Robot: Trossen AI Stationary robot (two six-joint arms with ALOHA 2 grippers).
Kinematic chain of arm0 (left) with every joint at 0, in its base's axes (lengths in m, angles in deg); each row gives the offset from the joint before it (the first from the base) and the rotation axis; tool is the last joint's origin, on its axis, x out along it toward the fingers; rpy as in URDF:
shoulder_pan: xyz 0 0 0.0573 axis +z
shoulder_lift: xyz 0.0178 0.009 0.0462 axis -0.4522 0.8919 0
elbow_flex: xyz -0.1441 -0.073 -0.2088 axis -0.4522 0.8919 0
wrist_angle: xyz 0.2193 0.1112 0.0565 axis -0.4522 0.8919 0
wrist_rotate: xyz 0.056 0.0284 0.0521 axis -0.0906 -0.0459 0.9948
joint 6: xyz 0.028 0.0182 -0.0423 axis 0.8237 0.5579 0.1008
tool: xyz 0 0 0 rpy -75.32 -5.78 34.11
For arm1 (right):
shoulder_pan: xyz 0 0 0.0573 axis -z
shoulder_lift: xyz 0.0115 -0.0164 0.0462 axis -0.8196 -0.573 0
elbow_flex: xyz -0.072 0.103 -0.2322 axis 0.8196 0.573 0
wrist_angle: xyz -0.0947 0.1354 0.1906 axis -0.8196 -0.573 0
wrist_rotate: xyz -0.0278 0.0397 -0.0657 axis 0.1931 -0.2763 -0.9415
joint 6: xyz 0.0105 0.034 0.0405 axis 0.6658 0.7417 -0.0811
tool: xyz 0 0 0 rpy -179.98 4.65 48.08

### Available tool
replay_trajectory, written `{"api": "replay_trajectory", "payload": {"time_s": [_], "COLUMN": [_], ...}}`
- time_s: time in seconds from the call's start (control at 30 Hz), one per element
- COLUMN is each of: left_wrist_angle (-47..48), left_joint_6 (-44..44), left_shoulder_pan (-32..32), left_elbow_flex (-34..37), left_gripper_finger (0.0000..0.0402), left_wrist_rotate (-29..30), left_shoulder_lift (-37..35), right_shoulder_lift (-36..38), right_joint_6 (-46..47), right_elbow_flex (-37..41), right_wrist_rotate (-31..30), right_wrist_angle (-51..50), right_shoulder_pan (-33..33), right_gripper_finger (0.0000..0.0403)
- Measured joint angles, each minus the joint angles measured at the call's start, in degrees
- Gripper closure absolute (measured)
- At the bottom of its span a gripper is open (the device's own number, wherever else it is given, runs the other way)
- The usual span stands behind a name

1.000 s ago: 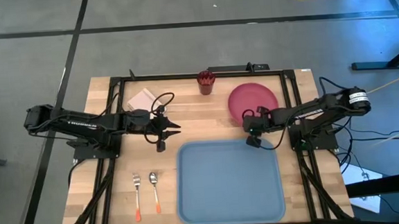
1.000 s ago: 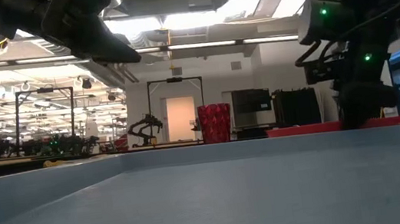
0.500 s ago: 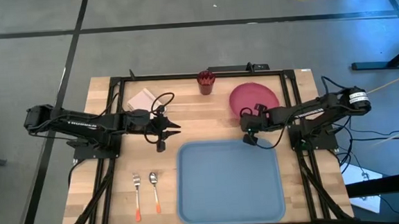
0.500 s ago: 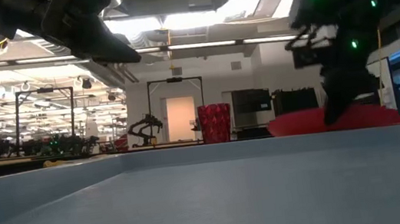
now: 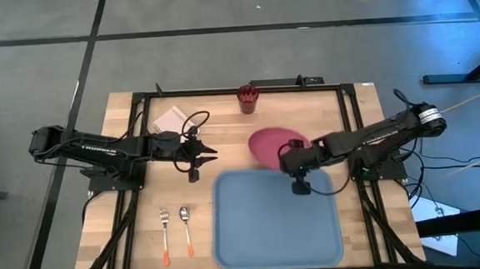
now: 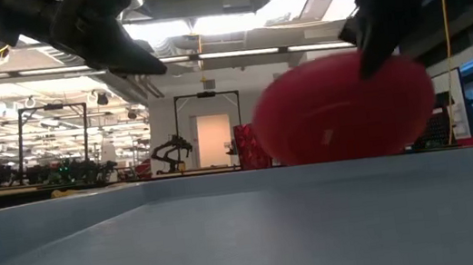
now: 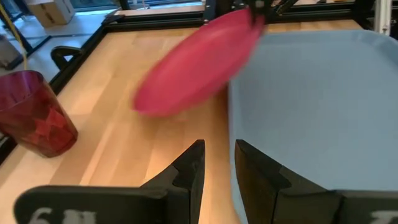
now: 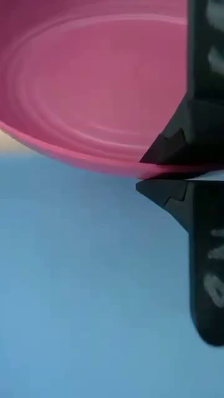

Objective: Pick and place plate/cup/fork/spoon on tray
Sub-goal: Put the pink plate on the serving tray

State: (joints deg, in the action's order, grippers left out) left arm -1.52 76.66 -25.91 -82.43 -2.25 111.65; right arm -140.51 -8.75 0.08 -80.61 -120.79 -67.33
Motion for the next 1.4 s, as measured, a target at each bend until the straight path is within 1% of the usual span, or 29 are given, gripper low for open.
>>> {"api": "replay_trajectory", "payload": {"time_s": [0.17, 0.3, 0.4, 0.53, 0.6, 0.67, 0.73, 0.83, 0.93, 1.03, 1.13, 1.23, 1.3, 1.4], "left_wrist_angle": [0.0, 0.0, 0.0, 0.0, 0.0, 0.02, 0.0, 0.01, 0.02, 0.0, 0.01, 0.02, 0.02, 0.02], "left_joint_6": [0.04, 0.07, 0.09, 0.09, 0.09, 0.09, 0.09, 0.09, 0.04, 0.0, -0.02, -0.02, -0.04, -0.04], "left_shoulder_pan": [0.0, 0.02, 0.0, 0.0, 0.0, 0.02, 0.0, 0.0, 0.0, 0.0, 0.0, 0.0, 0.0, 0.0], "left_elbow_flex": [-0.01, 0.0, 0.0, 0.0, 0.0, 0.0, 0.0, 0.0, 0.0, 0.0, 0.0, 0.0, 0.0, 0.0], "left_gripper_finger": [0.032, 0.032, 0.032, 0.032, 0.032, 0.032, 0.032, 0.032, 0.032, 0.032, 0.032, 0.032, 0.032, 0.032], "left_wrist_rotate": [2.45, 4.18, 5.61, 6.57, 6.56, 6.56, 6.57, 6.56, 6.58, 6.56, 6.56, 6.59, 6.58, 6.59], "left_shoulder_lift": [0.0, 0.0, 0.0, 0.0, 0.0, 0.0, 0.0, 0.0, 0.0, 0.0, 0.0, 0.0, 0.0, 0.0], "right_shoulder_lift": [0.0, 0.0, 0.0, 0.04, 0.07, 0.07, 0.07, 0.07, 0.07, 0.07, 0.07, 0.11, 0.11, 0.09], "right_joint_6": [1.66, 3.88, 4.51, 4.05, 4.3, 5.11, 7.17, 8.94, 8.47, 8.74, 8.68, 8.59, 9.38, 13.35], "right_elbow_flex": [-2.64, -5.77, -9.18, -13.96, -15.24, -15.5, -15.07, -12.77, -9.43, -5.47, -2.15, -0.39, 0.1, 0.58], "right_wrist_rotate": [6.01, 9.3, 8.82, 4.58, 4.44, 6.82, 9.45, 9.88, 10.33, 14.0, 17.31, 17.81, 17.69, 17.8], "right_wrist_angle": [-2.06, -4.3, -5.82, -7.1, -8.1, -8.67, -9.83, -10.78, -9.68, -4.74, 3.91, 9.22, 10.35, 11.43], "right_shoulder_pan": [-4.43, -7.34, -9.38, -12.73, -14.68, -16.5, -18.35, -20.36, -21.48, -22.23, -22.74, -23.16, -23.3, -23.54], "right_gripper_finger": [0.0392, 0.0392, 0.0392, 0.0392, 0.0392, 0.0392, 0.0392, 0.0392, 0.0392, 0.0391, 0.0391, 0.039, 0.0383, 0.0367]}}
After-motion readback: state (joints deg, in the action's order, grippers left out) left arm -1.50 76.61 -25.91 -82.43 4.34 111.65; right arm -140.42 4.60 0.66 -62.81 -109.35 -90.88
